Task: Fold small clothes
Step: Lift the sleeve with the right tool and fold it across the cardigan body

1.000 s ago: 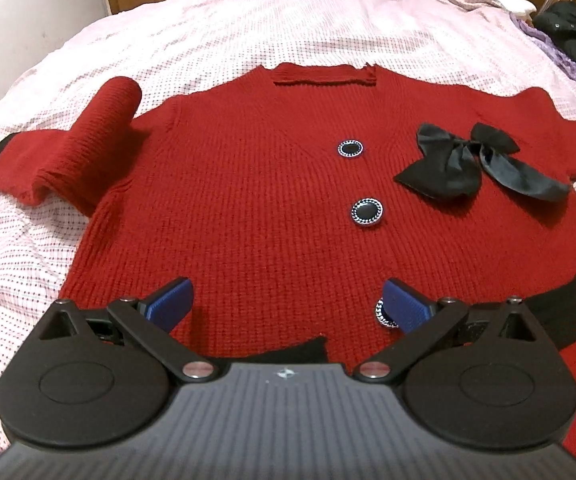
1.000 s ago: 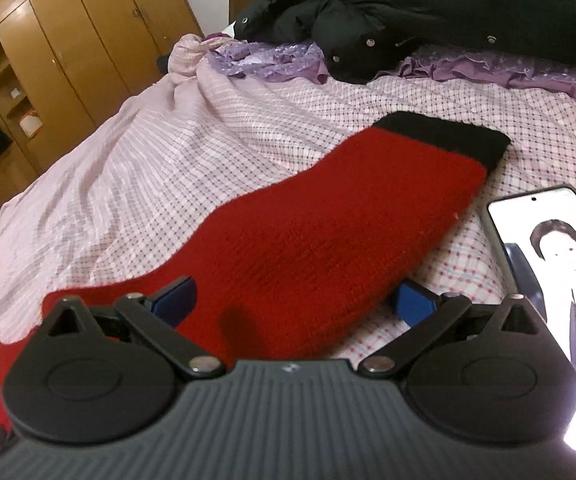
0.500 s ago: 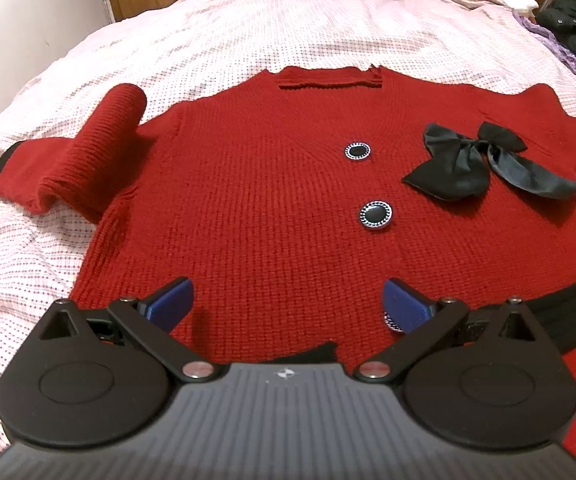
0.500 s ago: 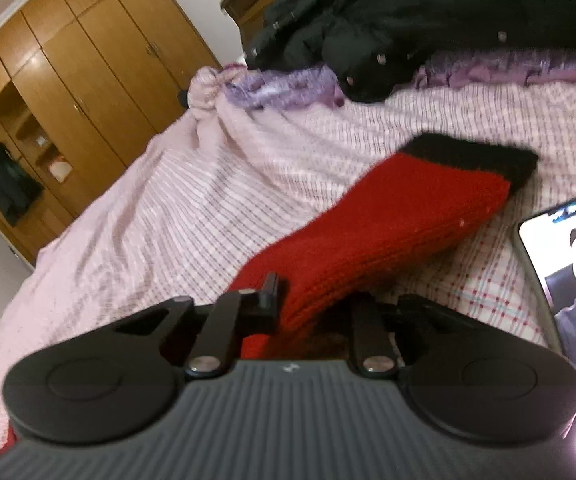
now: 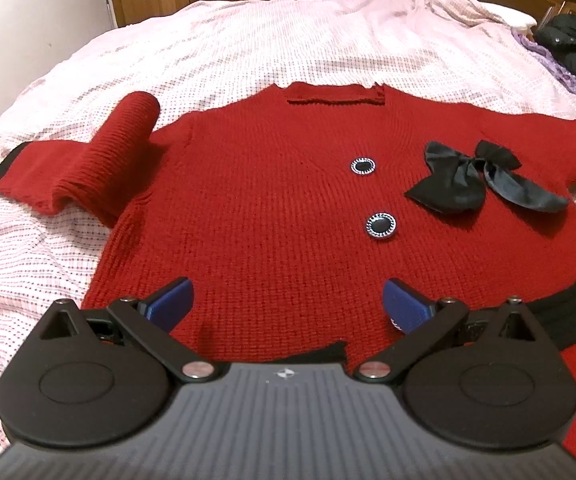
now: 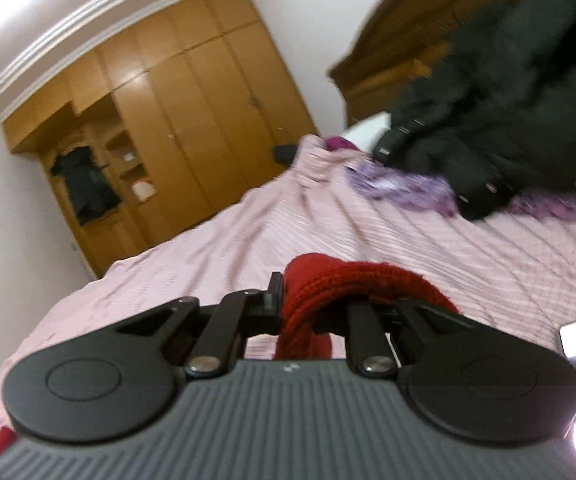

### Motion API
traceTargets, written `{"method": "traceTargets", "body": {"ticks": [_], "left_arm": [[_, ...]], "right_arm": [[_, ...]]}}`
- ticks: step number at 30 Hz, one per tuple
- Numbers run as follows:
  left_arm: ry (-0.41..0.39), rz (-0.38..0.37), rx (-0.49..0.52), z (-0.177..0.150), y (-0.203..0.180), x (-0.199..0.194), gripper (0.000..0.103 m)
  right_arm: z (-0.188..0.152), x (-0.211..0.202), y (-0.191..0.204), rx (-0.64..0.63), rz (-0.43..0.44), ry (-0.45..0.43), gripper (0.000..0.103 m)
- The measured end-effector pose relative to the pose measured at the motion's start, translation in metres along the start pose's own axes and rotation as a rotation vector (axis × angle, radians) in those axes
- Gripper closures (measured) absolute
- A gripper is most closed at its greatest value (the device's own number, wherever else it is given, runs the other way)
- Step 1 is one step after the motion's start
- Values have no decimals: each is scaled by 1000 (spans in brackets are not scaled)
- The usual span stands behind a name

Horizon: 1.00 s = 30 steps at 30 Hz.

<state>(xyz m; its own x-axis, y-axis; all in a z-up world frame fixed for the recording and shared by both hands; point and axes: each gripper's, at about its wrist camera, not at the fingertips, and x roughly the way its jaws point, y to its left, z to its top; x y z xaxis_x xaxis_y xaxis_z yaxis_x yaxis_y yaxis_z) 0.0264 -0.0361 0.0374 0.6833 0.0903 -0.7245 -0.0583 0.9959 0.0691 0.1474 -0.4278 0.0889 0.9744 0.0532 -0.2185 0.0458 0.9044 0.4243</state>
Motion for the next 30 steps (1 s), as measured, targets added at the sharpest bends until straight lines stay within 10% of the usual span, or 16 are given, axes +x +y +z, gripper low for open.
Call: {"method": "traceTargets", "body": {"ticks": [30], "left_arm": [[-68,118,-104,-13,91,-13,0]], "right_arm": [[-74,32,218,-290,201,91,88]]}}
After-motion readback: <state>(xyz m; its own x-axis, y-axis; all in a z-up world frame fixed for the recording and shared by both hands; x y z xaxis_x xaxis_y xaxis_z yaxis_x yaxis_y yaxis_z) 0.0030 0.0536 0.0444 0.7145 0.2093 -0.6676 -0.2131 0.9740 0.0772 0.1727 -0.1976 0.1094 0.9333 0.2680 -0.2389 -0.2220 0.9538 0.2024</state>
